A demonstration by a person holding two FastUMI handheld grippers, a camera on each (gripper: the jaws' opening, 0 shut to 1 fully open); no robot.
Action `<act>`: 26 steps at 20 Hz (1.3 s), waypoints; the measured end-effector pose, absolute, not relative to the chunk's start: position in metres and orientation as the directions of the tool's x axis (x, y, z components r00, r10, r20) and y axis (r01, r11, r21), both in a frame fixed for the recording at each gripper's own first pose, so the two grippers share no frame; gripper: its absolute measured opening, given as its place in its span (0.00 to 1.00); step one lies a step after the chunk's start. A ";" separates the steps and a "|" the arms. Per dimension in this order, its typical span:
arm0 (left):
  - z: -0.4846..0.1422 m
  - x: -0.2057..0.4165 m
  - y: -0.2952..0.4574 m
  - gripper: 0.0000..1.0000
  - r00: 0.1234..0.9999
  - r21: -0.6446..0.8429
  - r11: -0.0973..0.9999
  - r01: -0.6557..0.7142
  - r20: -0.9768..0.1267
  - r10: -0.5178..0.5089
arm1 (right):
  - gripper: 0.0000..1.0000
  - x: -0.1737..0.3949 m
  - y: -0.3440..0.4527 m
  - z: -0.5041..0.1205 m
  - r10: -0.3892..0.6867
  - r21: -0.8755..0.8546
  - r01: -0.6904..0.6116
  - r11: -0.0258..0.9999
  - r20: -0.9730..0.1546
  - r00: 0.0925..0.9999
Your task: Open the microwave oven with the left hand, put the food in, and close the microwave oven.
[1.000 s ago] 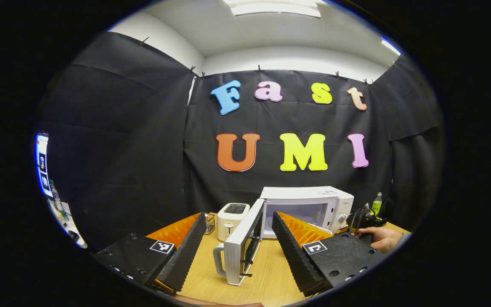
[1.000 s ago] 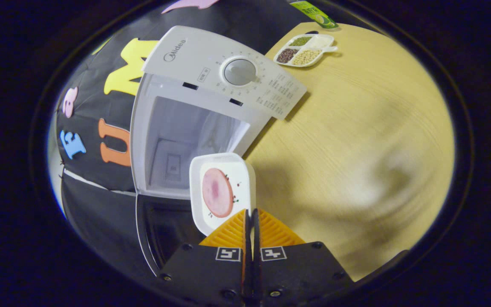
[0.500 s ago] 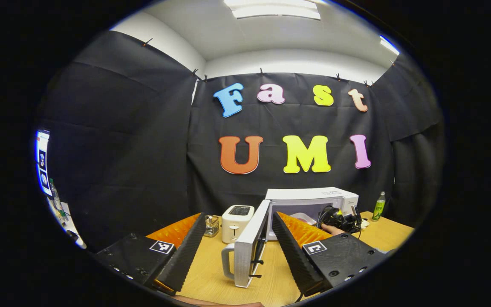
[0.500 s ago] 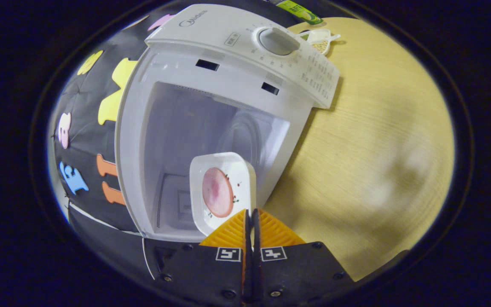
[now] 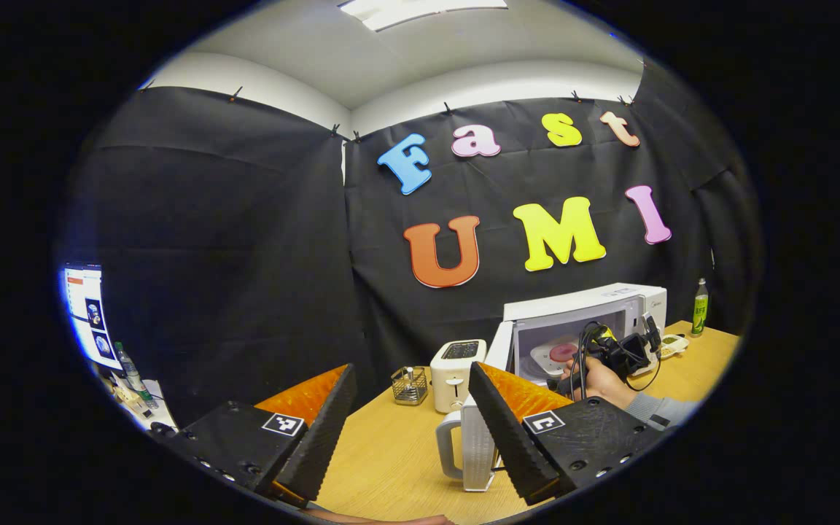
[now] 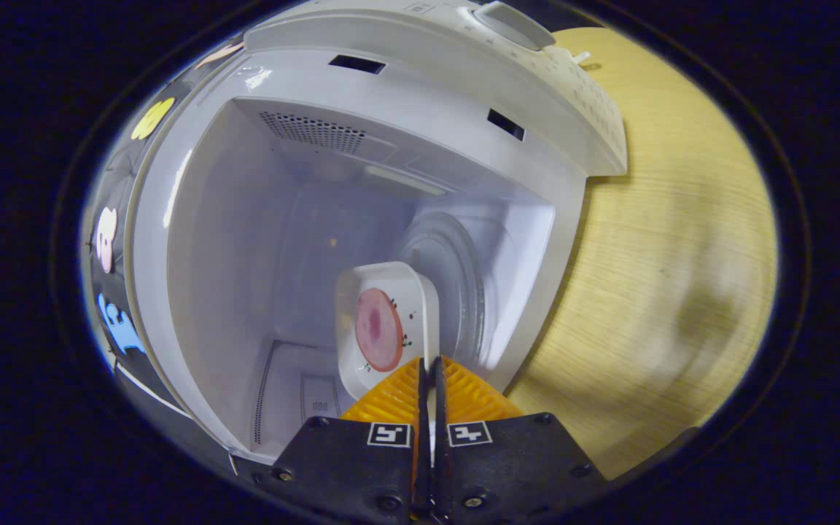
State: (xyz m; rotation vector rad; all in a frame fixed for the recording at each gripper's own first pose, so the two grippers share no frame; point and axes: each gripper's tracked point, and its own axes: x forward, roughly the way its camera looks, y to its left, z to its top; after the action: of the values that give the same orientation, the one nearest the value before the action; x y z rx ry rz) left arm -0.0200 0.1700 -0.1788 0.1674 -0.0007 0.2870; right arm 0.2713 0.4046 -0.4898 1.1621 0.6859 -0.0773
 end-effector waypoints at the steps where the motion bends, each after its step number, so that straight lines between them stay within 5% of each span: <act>1: -0.180 -0.020 0.167 0.94 0.963 0.154 0.951 -0.267 0.013 0.268 | 0.06 0.277 0.402 -0.489 0.264 0.816 0.377 0.439 -0.518 0.814; 4: -0.177 -0.019 0.164 0.94 0.968 0.124 0.960 -0.251 0.015 0.251 | 0.12 0.284 0.399 -0.493 0.234 0.794 0.339 0.505 -0.504 0.831; 5: -0.175 -0.020 0.163 0.94 0.969 0.116 0.963 -0.245 0.019 0.244 | 0.21 0.283 0.400 -0.492 0.242 0.794 0.323 0.516 -0.496 0.834; 8: -0.167 -0.024 0.159 0.93 0.973 0.094 0.969 -0.230 0.042 0.227 | 0.11 0.278 0.398 -0.489 0.249 0.755 0.251 0.606 -0.479 0.842; 9: -0.166 -0.026 0.156 0.93 0.974 0.088 0.971 -0.224 0.046 0.221 | 0.26 0.275 0.400 -0.484 0.255 0.741 0.212 0.637 -0.462 0.849; 10: -0.165 -0.028 0.154 0.93 0.975 0.081 0.972 -0.221 0.046 0.218 | 0.18 0.274 0.402 -0.481 0.267 0.725 0.169 0.668 -0.446 0.854; 14: -0.154 -0.045 0.134 0.94 0.989 0.031 0.990 -0.139 0.058 0.137 | 1.00 0.247 0.399 -0.470 0.297 0.553 -0.011 0.833 -0.430 0.853; 19: -0.145 -0.060 0.125 0.95 0.991 -0.003 0.994 -0.109 0.080 0.109 | 1.00 0.203 0.368 -0.433 0.333 0.401 -0.159 0.902 -0.414 0.847; 21: -0.144 -0.067 0.126 0.95 0.990 -0.001 0.993 -0.115 0.077 0.115 | 0.89 0.186 0.350 -0.408 0.361 0.382 -0.206 0.901 -0.396 0.845; 22: -0.142 -0.068 0.127 0.95 0.990 0.002 0.993 -0.119 0.076 0.118 | 1.00 0.177 0.341 -0.395 0.380 0.370 -0.236 0.898 -0.384 0.842; 23: -0.142 -0.072 0.128 0.95 0.990 0.006 0.992 -0.123 0.074 0.122 | 0.90 0.168 0.329 -0.381 0.389 0.356 -0.257 0.898 -0.371 0.843; 26: -0.141 -0.075 0.133 0.95 0.990 0.007 0.992 -0.124 0.064 0.124 | 0.89 0.141 0.288 -0.338 0.392 0.292 -0.303 0.907 -0.328 0.860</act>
State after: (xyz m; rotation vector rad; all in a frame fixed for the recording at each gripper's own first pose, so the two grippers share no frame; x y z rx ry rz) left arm -0.0750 0.1332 -0.1407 0.0112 -0.0635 0.1245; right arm 0.1409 0.2877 -0.3382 0.2347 0.3920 0.3680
